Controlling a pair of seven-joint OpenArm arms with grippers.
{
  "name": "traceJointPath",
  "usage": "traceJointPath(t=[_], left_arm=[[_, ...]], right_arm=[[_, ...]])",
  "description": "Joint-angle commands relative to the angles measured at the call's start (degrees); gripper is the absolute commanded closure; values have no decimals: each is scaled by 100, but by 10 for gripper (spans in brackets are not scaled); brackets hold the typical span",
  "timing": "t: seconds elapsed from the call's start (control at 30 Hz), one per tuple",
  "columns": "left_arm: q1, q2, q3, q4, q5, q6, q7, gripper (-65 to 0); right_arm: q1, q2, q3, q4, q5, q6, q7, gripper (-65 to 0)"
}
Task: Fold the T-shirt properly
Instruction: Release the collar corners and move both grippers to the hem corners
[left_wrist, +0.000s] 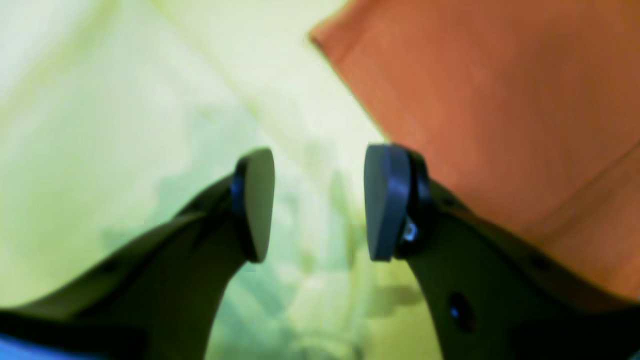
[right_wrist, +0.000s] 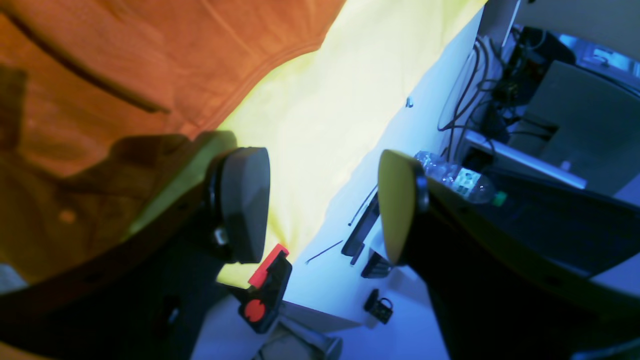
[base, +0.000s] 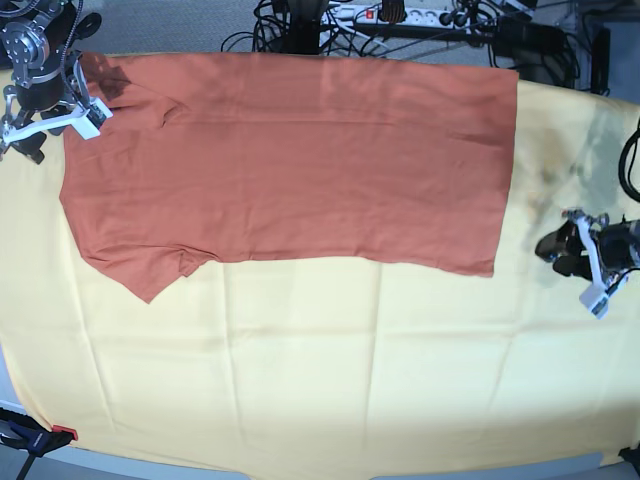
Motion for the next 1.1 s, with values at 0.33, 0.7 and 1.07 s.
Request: traceJointPath(t=[0.33, 0.7, 1.07], left_arm=[[-350, 1333, -127, -1436, -697, -43, 918, -303], [-376, 1740, -127, -1296, -1655, -43, 2177, -184], [-396, 1729, -131, -1303, -1681, -43, 2079, 0]], right_arm=[[387, 59, 55, 85, -55, -109, 149, -361], [1410, -79, 55, 52, 796, -623, 706, -361], [3657, -1276, 55, -1808, 2162, -260, 1436, -361]])
